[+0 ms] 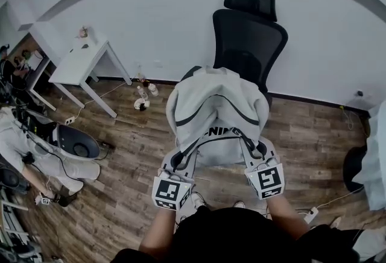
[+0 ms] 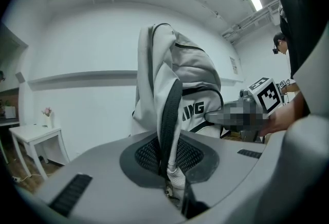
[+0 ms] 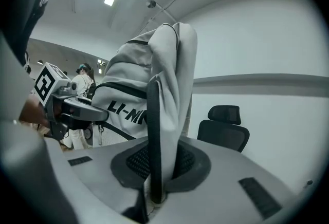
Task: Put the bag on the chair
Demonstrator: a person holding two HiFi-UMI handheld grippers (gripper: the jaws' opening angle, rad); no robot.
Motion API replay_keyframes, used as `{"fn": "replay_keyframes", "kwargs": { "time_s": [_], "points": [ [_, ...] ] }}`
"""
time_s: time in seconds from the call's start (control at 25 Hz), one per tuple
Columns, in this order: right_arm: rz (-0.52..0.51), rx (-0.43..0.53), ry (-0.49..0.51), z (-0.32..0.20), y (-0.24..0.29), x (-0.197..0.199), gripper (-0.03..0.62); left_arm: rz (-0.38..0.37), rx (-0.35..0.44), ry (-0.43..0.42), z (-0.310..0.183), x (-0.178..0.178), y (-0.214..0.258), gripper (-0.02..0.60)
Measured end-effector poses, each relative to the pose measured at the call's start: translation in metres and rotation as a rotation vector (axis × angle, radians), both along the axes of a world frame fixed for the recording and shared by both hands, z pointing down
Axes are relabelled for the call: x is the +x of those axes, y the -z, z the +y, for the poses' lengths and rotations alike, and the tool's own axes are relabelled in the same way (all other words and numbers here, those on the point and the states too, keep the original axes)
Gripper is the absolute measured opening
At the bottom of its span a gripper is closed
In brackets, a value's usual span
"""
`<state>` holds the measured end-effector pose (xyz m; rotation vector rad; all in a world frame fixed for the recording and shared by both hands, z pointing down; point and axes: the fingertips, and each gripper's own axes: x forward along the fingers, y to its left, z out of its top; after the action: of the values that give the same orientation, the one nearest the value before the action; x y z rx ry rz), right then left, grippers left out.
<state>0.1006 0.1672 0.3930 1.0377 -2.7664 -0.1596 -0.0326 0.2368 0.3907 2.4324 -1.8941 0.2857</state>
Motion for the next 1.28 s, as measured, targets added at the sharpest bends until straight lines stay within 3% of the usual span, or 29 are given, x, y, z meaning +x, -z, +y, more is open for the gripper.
{"fn": "replay_keyframes", "kwargs": {
  "time_s": [0.12,0.28,0.48,0.72,0.88,1.08,1.28],
  "points": [
    [-0.01,0.001,0.002,-0.002,0.0,-0.007,0.055,0.001,0.003,-0.007,-0.003,-0.007,0.002,0.049],
    [-0.031,0.008,-0.001,0.009,-0.012,0.01,0.055,-0.011,0.015,-0.015,0.008,0.011,-0.009,0.049],
    [-0.018,0.004,-0.018,-0.005,0.008,-0.046,0.055,0.01,0.007,-0.032,-0.007,-0.046,0.007,0.049],
    [-0.013,0.005,-0.039,-0.014,0.01,-0.072,0.055,0.015,0.011,-0.063,-0.02,-0.072,0.009,0.049],
    [-0.005,0.003,-0.056,-0.019,0.012,-0.113,0.055,0.031,0.013,-0.091,-0.029,-0.112,0.01,0.048],
    [-0.016,-0.005,-0.098,-0.017,0.007,-0.104,0.055,0.033,0.015,-0.129,-0.033,-0.106,0.005,0.048],
    [-0.017,-0.02,-0.123,-0.018,0.004,-0.125,0.055,0.04,0.011,-0.162,-0.039,-0.129,0.001,0.048]
  ]
}}
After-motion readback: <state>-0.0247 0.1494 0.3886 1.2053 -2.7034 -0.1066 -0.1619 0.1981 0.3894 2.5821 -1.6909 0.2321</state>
